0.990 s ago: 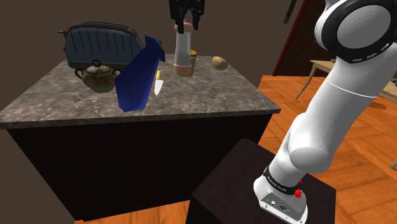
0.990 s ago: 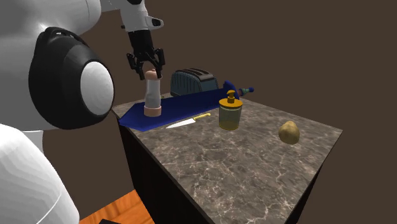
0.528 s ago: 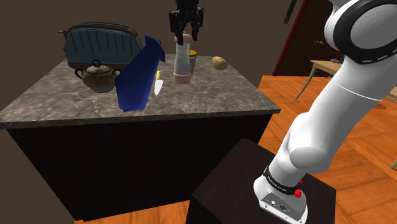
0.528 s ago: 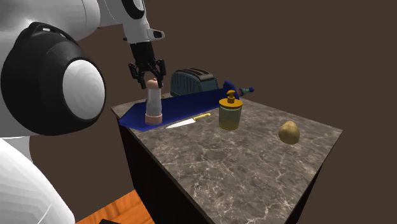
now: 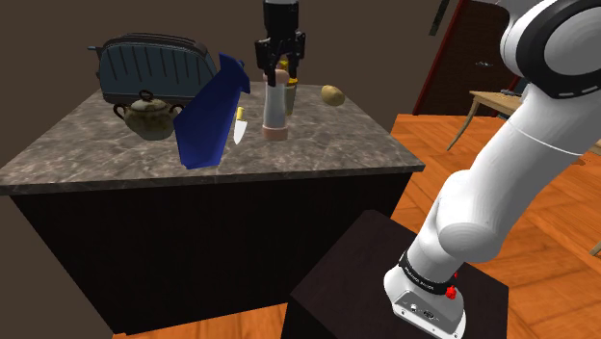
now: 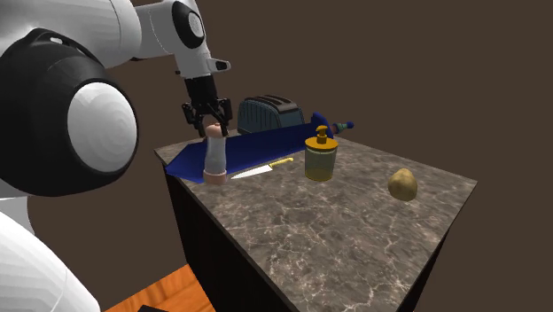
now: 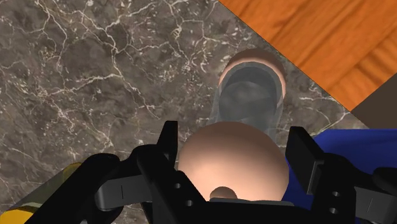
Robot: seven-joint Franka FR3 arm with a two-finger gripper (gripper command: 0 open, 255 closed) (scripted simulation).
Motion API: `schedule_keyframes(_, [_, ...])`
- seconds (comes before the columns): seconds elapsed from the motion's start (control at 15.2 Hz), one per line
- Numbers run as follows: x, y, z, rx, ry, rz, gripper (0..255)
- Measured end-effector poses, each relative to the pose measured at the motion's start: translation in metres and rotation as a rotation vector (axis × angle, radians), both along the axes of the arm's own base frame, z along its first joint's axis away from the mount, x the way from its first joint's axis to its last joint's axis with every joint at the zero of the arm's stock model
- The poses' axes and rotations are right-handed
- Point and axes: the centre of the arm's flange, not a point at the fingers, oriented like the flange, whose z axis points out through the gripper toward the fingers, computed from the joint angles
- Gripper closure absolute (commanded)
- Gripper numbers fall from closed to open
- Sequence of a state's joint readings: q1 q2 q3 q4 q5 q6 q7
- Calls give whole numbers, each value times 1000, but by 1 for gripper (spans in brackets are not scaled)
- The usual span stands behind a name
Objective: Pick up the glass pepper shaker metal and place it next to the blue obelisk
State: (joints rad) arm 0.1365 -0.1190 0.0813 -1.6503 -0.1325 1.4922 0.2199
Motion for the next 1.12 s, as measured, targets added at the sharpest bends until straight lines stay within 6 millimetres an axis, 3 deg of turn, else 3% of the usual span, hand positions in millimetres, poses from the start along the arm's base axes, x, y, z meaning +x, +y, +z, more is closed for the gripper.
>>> schedule_keyframes(0.86, [0, -1, -70, 0, 0, 0, 255])
schedule_keyframes(1.12, [0, -1, -77, 0, 0, 0, 255])
